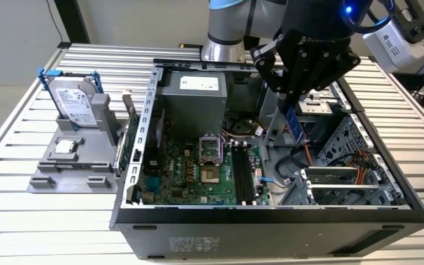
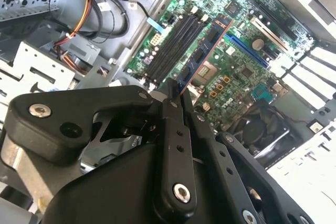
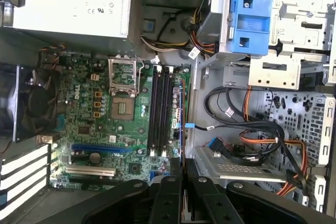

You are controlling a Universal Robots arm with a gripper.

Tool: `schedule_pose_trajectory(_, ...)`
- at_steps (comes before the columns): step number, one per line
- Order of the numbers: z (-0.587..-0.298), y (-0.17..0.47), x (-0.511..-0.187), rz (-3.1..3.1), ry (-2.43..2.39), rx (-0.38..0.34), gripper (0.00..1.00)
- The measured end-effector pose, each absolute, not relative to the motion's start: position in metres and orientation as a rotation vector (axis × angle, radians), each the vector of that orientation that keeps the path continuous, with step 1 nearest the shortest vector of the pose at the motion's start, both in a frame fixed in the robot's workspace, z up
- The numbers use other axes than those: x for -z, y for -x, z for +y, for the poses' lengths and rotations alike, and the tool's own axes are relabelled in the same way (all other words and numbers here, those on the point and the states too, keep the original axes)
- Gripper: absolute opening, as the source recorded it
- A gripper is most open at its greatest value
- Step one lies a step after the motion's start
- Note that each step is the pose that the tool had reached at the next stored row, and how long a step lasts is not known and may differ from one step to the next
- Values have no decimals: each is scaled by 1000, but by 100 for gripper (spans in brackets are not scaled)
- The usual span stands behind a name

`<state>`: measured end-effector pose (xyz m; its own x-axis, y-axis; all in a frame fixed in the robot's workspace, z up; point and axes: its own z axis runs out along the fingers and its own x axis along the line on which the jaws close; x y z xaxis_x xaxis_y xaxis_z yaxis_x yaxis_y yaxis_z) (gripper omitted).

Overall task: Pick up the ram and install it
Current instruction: 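Pick up the ram and move it above insertion slot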

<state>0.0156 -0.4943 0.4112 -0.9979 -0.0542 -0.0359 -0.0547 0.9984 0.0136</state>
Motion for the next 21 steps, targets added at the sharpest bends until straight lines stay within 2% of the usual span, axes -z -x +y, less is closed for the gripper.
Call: schedule_pose_trajectory(21, -492, -20, -393, 3110, 34, -22, 0)
